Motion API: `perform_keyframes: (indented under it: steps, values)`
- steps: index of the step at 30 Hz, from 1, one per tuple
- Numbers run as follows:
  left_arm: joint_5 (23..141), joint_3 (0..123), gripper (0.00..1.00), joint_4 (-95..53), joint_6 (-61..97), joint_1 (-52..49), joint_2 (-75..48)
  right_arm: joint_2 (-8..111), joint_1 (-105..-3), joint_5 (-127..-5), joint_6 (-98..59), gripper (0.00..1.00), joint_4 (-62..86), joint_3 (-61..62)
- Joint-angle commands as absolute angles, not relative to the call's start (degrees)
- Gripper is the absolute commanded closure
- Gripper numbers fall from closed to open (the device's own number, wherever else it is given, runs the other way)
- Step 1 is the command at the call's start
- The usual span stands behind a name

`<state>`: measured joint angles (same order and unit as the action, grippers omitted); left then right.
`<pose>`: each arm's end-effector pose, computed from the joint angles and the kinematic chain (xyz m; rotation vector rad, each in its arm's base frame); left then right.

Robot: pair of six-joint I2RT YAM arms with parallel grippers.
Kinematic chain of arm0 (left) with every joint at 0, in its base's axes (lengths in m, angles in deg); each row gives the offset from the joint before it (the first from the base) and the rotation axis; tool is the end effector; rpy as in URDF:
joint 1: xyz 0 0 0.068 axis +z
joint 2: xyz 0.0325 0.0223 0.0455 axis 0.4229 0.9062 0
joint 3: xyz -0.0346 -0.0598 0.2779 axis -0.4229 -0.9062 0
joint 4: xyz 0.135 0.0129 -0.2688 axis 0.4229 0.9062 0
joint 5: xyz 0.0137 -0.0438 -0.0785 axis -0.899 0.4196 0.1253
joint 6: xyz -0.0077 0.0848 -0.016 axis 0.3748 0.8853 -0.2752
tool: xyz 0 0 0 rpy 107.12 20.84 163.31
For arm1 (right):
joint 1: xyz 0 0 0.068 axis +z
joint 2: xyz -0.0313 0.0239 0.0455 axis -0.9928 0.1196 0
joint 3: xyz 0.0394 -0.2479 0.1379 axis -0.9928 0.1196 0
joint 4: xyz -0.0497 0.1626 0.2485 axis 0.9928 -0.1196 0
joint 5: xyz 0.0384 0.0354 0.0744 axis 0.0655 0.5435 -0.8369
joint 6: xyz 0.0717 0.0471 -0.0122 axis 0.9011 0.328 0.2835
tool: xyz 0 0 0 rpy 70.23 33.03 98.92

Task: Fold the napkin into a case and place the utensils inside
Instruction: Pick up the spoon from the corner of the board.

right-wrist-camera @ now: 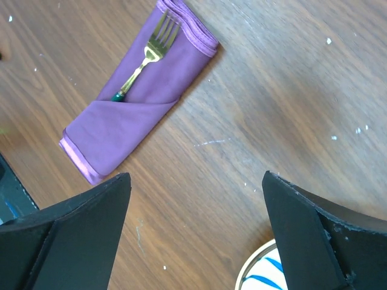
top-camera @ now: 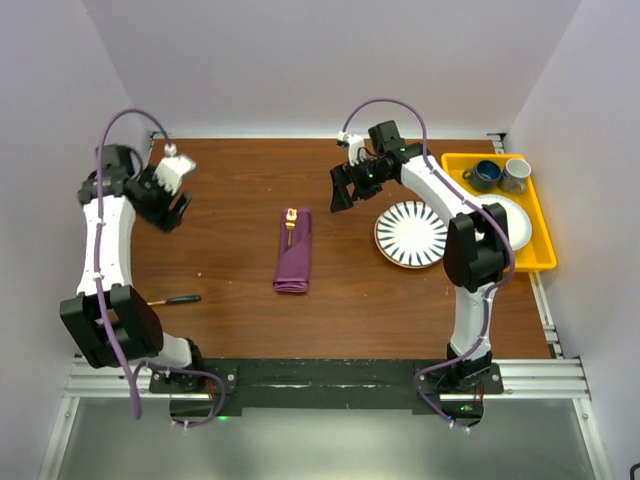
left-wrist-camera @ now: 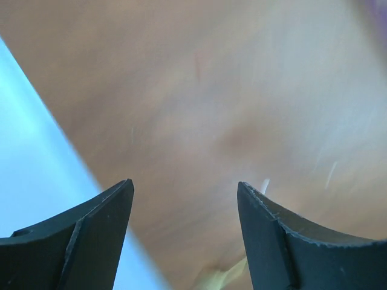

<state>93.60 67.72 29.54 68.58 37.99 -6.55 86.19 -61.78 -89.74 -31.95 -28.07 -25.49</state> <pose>0.3583 0.0561 0.3127 0.6887 2.3135 -0.0144 0.4637 0.2236 0.2343 -0.7984 2.3884 0.7930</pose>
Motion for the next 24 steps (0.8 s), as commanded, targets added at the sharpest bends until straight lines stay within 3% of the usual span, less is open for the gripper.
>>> perform_keyframes:
  steps: [1,8,24]
  values:
    - [95.8,65.0,0.27,56.4,108.4,49.2,-5.2,87.9,-61.9,-94.2,-35.7,0.03,-31.6,-29.0]
    - [87.5,52.2,0.31,49.5,127.9,57.9,-8.4,88.0,-61.8,-94.9,-37.3,0.02,-33.6,-29.8]
    - [88.2,35.1,0.39,32.3,133.5,57.2,-8.9,87.0,-61.9,-93.3,-38.4,0.02,-36.5,-29.4]
